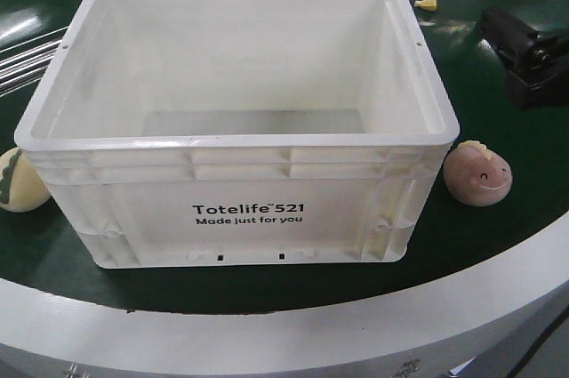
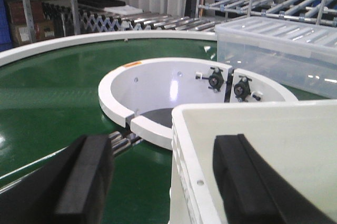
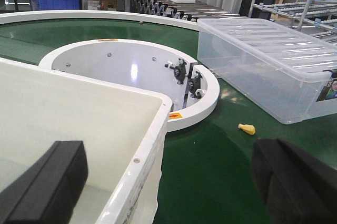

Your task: Place moving items into box and shelve

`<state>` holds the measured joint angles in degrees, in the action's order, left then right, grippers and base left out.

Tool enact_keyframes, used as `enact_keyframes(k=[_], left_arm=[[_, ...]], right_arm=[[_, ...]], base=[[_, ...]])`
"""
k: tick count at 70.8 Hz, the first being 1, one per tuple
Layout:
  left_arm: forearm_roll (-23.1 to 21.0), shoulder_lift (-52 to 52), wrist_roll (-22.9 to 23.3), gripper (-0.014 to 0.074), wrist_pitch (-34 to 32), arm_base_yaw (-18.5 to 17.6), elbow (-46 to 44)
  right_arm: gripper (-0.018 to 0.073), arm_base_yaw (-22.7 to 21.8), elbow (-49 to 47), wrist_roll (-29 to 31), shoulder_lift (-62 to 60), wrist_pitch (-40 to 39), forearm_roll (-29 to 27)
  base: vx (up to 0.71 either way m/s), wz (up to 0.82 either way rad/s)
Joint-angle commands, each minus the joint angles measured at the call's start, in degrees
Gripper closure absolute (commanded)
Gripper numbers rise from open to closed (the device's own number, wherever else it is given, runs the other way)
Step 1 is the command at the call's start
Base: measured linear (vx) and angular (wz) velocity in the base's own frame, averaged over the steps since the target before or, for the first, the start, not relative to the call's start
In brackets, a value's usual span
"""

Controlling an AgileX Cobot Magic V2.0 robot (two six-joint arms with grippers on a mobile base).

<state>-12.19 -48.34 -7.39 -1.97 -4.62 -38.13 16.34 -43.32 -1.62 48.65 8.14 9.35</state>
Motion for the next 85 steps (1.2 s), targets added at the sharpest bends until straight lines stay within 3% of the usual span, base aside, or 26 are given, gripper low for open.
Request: enact_keyframes(k=[1, 10, 18, 29, 40, 61, 85], left_arm=[[-0.6, 0.1, 0.2, 0.0037, -6.1, -0.3, -2.3], [-0.6, 0.3, 0.2, 0.0037, -5.7, -0.1, -2.3], [-0.6, 1.0, 0.3, 0.0037, -4.1, 2.2, -2.3], [-0.6, 3.3, 0.2, 0.0037, -0.8, 7.6, -2.3], [0.6, 4.9, 0.1, 0.0037, 2.9, 10.4, -2.3], [1.3, 1.4, 0.3, 0.0037, 2.4, 10.6, -2.7], [1.4, -10.2, 0.6, 0.0037, 8.8, 10.6, -13.5]], right_arm=[[-0.0149, -0.2, -1.9, 0.0, -0.3, -4.7, 0.5], [-0.0113, -0.2, -1.9, -0.4, -0.3, -4.5, 0.5], [-0.0081, -1.5, -1.9, -0.8, -0.4, -3.8, 0.4], [-0.0065, -10.8, -1.9, -4.1, -1.0, -1.2, 0.4], [-0.0057, -18.1, -1.9, -2.4, -1.9, 1.4, 0.8], [-0.0041, -16.6, -3.0, -2.3, 0.3, 2.2, 0.9], [-0.0033, -16.6, -11.5, -2.3, 11.0, 7.3, 0.7]], base=[[0.00, 0.00], [0.00, 0.00], [0.00, 0.00], [0.00, 0.00], [0.00, 0.00], [0.00, 0.00], [0.00, 0.00]])
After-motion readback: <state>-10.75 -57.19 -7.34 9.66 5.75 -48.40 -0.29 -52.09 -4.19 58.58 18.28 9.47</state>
